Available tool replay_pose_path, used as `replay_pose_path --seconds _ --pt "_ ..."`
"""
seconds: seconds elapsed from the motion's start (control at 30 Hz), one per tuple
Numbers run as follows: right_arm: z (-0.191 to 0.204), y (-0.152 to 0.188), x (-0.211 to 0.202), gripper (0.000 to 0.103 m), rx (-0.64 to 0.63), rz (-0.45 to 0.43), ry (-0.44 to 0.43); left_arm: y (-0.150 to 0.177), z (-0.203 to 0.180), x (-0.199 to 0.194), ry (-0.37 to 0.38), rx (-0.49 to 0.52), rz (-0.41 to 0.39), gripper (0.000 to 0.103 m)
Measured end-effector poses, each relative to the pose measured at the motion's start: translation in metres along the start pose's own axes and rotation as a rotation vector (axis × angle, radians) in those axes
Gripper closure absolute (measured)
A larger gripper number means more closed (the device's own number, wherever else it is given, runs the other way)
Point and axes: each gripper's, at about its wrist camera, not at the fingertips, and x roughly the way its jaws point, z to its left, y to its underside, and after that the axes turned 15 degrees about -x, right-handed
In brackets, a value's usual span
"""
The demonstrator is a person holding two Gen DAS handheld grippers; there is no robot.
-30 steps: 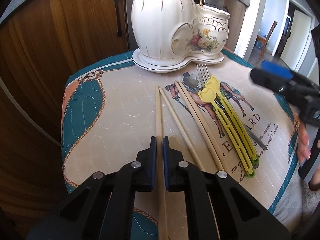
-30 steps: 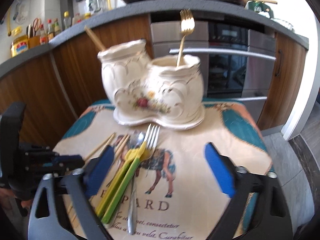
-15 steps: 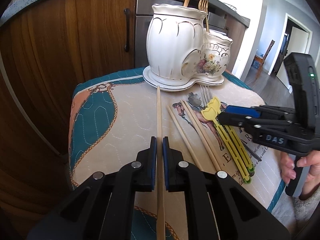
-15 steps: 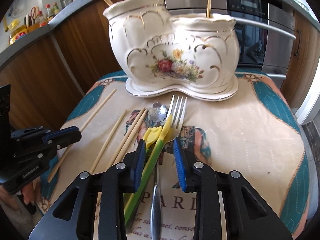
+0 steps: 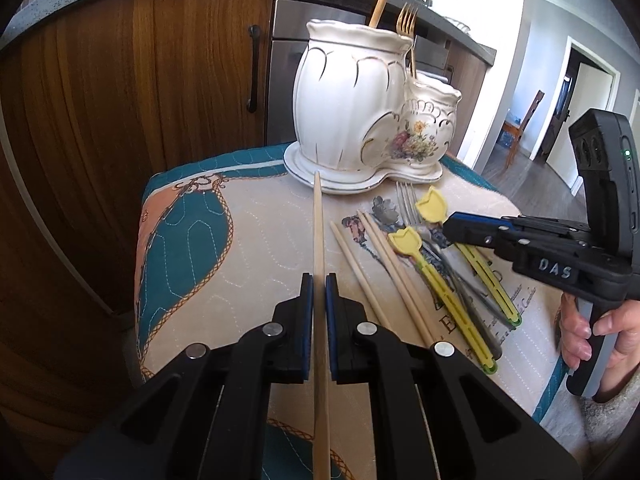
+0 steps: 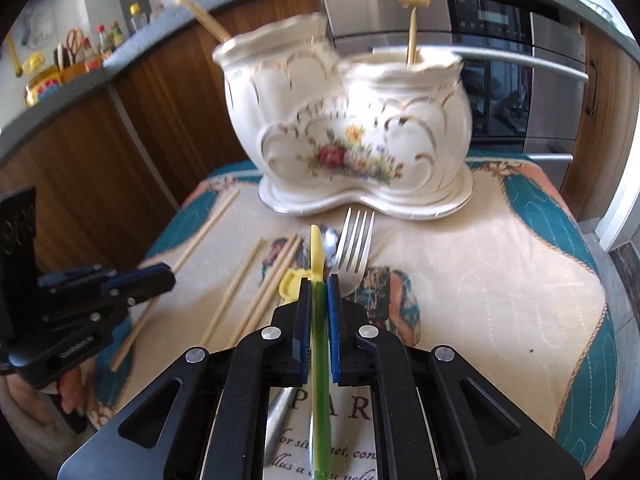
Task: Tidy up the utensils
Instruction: 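Grasp another wooden chopstick with the left tool while the right tool grasps a yellow-green utensil, then lift the chopstick with the left tool while the right tool lifts the green utensil over the holder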
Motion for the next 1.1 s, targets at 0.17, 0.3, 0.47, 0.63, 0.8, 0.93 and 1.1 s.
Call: replay_pose_path --seconds 0.17,0.3,0.47,0.63,0.8,0.93,1.1 --pt "-0.006 -0.006 -0.024 0.094 0.018 -0.104 0.005 -0.004 0.000 -0.011 0.042 -0.026 -0.045 0.097" --pt "-0.007 -0.013 -0.046 0.094 0.021 -0.214 0.048 -0.009 0.000 -0.025 0.079 -0.039 -0.102 0.097" --pt "-0.007 -0.026 -0.077 0.094 -0.001 -0.376 0.119 -0.032 -0.002 -0.046 0.099 -0.049 -0.188 0.097" --pt "-0.017 -0.052 -0.090 0.094 0.000 -0.458 0.143 -0.061 -0.008 -0.061 0.120 -0.045 -0.288 0.097" --pt "-0.038 -0.079 -0.086 0.094 0.031 -0.515 0.155 -0.098 -0.017 -0.059 0.179 -0.063 -0.373 0.097" --pt "-0.057 -0.104 -0.075 0.094 0.075 -0.559 0.146 -0.130 -0.024 -0.051 0.202 -0.084 -0.428 0.097" --pt "-0.077 -0.125 -0.057 0.094 0.108 -0.583 0.132 -0.169 -0.033 -0.031 0.255 -0.123 -0.467 0.097"
